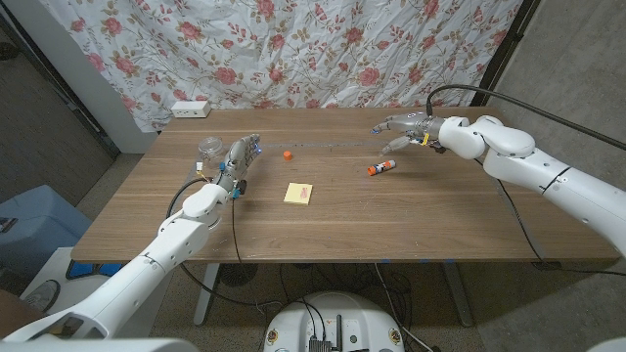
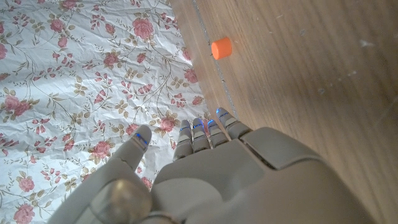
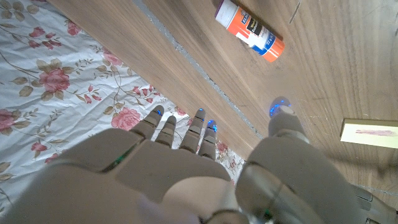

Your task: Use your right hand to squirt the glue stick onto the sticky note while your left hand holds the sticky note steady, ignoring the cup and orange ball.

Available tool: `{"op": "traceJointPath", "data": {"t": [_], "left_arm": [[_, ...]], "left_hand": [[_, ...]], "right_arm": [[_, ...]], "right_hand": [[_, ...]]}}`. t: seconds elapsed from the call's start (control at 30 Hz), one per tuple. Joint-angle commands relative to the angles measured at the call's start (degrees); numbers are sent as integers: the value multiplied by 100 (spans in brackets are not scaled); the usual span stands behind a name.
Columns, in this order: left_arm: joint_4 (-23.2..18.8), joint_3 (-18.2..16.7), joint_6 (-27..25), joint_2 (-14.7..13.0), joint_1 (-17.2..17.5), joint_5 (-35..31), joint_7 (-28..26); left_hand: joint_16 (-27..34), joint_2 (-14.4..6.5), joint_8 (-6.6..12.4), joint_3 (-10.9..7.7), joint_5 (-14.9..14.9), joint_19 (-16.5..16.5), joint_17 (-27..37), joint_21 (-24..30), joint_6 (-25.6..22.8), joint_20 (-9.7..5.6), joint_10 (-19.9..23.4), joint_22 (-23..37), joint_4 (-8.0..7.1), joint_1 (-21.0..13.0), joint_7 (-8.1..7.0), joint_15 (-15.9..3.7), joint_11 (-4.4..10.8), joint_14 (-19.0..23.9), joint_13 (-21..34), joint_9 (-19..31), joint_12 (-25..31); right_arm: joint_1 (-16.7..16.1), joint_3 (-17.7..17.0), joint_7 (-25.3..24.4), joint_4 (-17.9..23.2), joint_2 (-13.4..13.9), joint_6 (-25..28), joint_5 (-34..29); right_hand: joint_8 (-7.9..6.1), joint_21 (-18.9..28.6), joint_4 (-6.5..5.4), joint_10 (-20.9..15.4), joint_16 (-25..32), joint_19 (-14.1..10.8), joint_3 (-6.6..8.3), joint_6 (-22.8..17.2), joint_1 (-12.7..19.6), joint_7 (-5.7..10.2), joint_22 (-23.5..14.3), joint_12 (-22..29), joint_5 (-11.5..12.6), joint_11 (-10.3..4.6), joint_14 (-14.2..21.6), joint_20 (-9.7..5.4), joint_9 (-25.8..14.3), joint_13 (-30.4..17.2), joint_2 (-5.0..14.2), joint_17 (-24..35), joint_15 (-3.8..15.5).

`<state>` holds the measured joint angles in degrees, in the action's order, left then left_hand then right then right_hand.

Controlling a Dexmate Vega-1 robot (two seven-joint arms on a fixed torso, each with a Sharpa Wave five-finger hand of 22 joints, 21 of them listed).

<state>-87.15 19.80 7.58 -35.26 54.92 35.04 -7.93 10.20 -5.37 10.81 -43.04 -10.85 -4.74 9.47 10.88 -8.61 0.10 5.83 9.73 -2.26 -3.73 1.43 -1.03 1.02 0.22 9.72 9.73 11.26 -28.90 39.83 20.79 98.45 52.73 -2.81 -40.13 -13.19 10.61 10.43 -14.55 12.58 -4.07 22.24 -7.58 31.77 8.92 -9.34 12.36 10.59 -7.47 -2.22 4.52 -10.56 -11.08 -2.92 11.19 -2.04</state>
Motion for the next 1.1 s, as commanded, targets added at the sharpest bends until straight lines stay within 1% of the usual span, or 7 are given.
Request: {"op": "traceJointPath", "data": {"t": [0.03, 0.33, 0.6, 0.8, 0.87, 0.9, 1.1], "left_arm": [[-264, -97, -113, -108, 199, 23, -168], [-384, -149, -161, -165, 274, 28, -239], [-419, -156, -181, -167, 298, 25, -271], [-396, -148, -151, -124, 302, 17, -296], [-387, -138, -162, -124, 289, 17, -281], [-379, -135, -160, -119, 284, 18, -277], [-339, -119, -147, -84, 268, 15, -280]], "left_hand": [[7, -459, -14, -29, 15, -40, 13, 47, -41, 11, 32, 13, 18, -34, -11, -7, 11, 27, 20, 20, 3], [4, -463, -23, -19, 20, -43, 12, 44, -37, 14, 42, 14, 42, -42, -16, -1, 25, 26, 20, 20, -2], [3, -470, -28, -9, 23, -43, 15, 40, -36, 13, 40, 14, 53, -45, -21, 0, 33, 21, 21, 21, -10], [3, -473, -29, -1, 25, -44, 15, 38, -42, 15, 37, 14, 65, -49, -19, -4, 30, 23, 21, 21, -16], [4, -474, -30, 1, 26, -45, 15, 37, -43, 13, 38, 14, 69, -50, -23, -3, 34, 26, 21, 21, -17], [3, -476, -31, 2, 26, -44, 16, 36, -42, 12, 38, 14, 69, -49, -24, -2, 33, 24, 21, 21, -17], [3, -478, -33, 5, 27, -45, 17, 35, -42, 13, 44, 14, 73, -50, -25, 6, 34, 24, 21, 21, -18]], "right_arm": [[363, 325, 817, -98, -204, -3, -591], [421, 460, 956, -145, -281, -46, -876], [366, 533, 774, -274, -332, -76, -1083], [393, 649, 775, -422, -379, -137, -1256], [375, 659, 724, -456, -406, -104, -1292], [384, 673, 732, -472, -407, -122, -1304], [416, 727, 738, -587, -424, -176, -1344]], "right_hand": [[-34, -19, 9, -47, 14, 60, 50, -69, 96, 30, -21, 15, 20, -2, -11, 72, -12, -19, 2, -2, -27], [-15, -24, 6, -80, 14, 95, 73, -50, 174, 45, -21, 16, 20, -11, 8, 112, -15, -23, -25, -2, -55], [-42, -6, 15, -158, 31, 63, 142, -145, 343, 78, -21, 25, 48, -46, 85, 102, -21, -30, -27, -4, -53], [-64, -34, 5, -266, 27, 172, 198, -243, 502, 104, -22, 36, 62, -60, 114, 147, -27, -37, -54, -2, -73], [-65, -32, 0, -268, 27, 176, 211, -257, 530, 149, -23, 31, 65, -85, 117, 149, -28, -38, -49, -1, -73], [-77, -27, -3, -287, 29, 177, 226, -299, 567, 225, -23, 30, 67, -89, 129, 148, -28, -39, -45, 0, -67], [-64, -9, -15, -314, 39, 148, 255, -297, 629, 264, -23, 24, 69, -112, 165, 139, -29, -41, -27, 4, -31]]}}
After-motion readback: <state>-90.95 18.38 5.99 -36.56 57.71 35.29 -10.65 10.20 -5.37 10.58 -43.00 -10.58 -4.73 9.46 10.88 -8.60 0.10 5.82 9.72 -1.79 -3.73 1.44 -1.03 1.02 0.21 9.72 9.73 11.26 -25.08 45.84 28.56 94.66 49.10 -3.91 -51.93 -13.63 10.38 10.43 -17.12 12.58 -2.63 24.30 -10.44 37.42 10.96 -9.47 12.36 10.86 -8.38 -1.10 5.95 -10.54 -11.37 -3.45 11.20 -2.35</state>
